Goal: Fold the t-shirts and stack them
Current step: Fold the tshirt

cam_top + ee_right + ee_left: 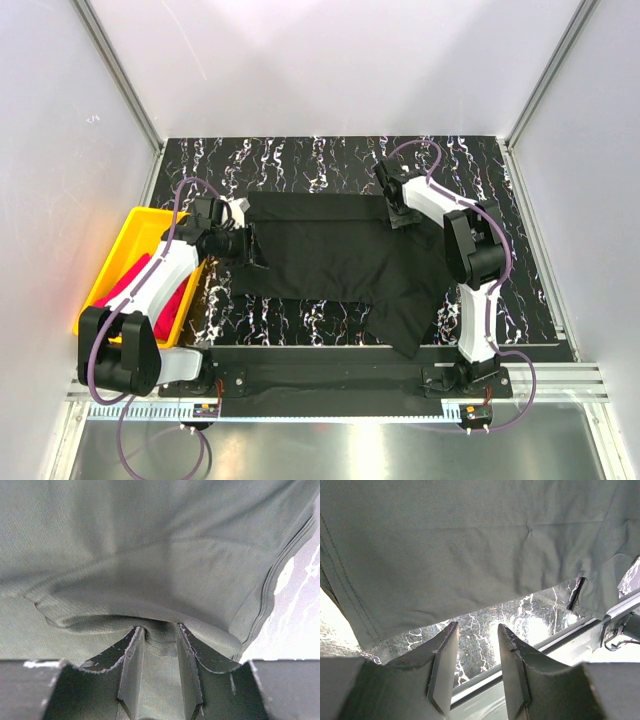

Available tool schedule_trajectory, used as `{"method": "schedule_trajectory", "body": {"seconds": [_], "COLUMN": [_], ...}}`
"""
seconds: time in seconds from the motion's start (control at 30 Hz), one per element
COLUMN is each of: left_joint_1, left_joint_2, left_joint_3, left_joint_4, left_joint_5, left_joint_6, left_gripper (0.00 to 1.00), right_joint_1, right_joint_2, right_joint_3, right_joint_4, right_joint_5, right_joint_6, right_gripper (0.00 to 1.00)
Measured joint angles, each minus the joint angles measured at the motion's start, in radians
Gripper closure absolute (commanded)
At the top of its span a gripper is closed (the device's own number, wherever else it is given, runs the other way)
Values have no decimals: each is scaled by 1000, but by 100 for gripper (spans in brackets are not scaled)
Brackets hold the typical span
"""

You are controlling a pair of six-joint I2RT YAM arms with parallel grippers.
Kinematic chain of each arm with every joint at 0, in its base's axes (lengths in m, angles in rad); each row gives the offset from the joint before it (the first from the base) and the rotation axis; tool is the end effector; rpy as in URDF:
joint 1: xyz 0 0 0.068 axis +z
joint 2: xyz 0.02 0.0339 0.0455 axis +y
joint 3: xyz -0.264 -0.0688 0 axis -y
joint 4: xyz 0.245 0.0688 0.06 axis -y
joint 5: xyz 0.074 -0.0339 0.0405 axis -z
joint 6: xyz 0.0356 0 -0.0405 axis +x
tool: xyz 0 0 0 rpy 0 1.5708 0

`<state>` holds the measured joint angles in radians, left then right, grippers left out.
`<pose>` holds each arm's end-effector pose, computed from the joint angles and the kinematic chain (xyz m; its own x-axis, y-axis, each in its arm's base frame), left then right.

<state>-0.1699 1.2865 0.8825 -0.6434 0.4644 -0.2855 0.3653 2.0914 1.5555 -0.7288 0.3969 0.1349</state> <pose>0.2414 -0.0576 0.2341 -0.9238 -0.0970 -0.3703 0.1163 0.8505 -0.5130 0.4017 0.1389 0.1671 -0.9122 -0.2161 -0.3482 -0.0989 0.9406 -0.3247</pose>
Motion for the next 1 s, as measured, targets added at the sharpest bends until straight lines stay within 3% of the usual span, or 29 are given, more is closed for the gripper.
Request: {"method": "schedule_trajectory", "body": {"seconds": [0.27, 0.4, 0.63, 1.0], "left_joint_1": [0, 0, 0, 0], "left_joint_2": [3, 10, 10, 14], "left_joint_3": [0, 2, 16, 16], "left_joint_4": [-13, -18, -37, -45], "left_joint_5": [0, 0, 0, 5], "left_joint_6": [1, 1, 2, 1], "left_gripper": [59, 58, 58, 58], "right_joint_1": [-31, -71, -120, -148], "right_joint_2": [82, 134, 171, -50], "right_joint_3": [146, 249, 369, 80], "right_joint_4": [8, 10, -2, 51], "right_joint_5": [15, 28, 10, -298], "right_joint_6": [-27, -56, -61, 233], "right_gripper": [57, 48, 43, 40]}}
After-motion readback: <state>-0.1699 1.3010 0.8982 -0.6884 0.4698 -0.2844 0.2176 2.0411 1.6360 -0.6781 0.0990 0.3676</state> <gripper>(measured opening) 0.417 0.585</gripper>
